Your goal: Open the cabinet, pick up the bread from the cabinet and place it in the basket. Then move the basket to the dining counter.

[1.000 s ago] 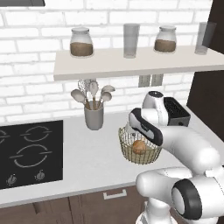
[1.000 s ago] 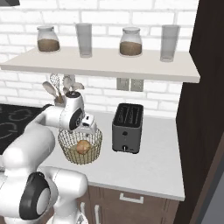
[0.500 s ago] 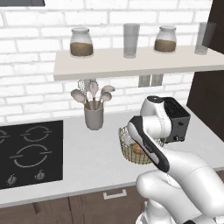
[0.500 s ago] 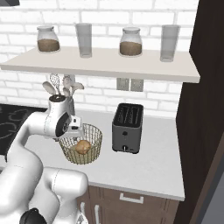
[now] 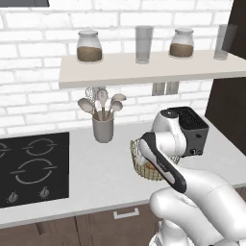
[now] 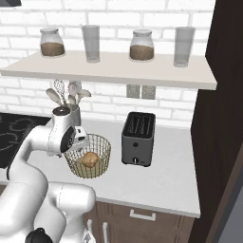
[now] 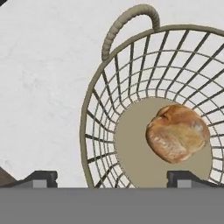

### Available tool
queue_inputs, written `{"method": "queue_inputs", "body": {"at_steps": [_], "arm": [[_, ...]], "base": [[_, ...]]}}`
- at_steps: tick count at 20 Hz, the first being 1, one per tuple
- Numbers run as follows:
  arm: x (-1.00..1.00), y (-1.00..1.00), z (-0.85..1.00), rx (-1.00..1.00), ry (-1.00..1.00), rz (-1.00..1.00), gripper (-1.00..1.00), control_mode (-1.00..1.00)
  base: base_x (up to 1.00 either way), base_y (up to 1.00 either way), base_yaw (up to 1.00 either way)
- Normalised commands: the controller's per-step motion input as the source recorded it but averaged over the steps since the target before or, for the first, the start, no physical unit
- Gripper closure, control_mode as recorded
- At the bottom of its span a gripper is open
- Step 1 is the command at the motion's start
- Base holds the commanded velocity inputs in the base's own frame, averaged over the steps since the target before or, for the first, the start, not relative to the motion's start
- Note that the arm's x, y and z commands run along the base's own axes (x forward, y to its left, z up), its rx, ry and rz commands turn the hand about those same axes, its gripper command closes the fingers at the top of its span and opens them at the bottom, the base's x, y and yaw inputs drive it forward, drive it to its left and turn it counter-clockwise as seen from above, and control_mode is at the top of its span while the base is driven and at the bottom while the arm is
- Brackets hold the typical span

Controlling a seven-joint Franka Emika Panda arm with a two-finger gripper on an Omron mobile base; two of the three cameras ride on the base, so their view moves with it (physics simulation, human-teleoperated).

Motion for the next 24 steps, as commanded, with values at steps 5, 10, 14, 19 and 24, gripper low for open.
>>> {"method": "queue_inputs", "body": {"at_steps": [5, 10, 14, 19, 24], "arm": [[0.36, 0.24, -0.22, -0.09, 0.04, 0.09, -1.00, -1.00], [0.20, 0.00, -0.53, -0.11, 0.04, 0.00, -1.00, -1.00], [0.01, 0.00, -0.40, -0.08, 0.00, 0.00, -1.00, -1.00], [-0.17, -0.16, -0.49, -0.07, 0.00, 0.00, 1.00, -1.00], [-0.64, -0.58, -0.61, -0.05, 0.00, 0.00, 1.00, -1.00]], "base": [[0.00, 0.00, 0.00], [0.00, 0.00, 0.00], [0.00, 0.00, 0.00], [0.00, 0.00, 0.00], [0.00, 0.00, 0.00]]}}
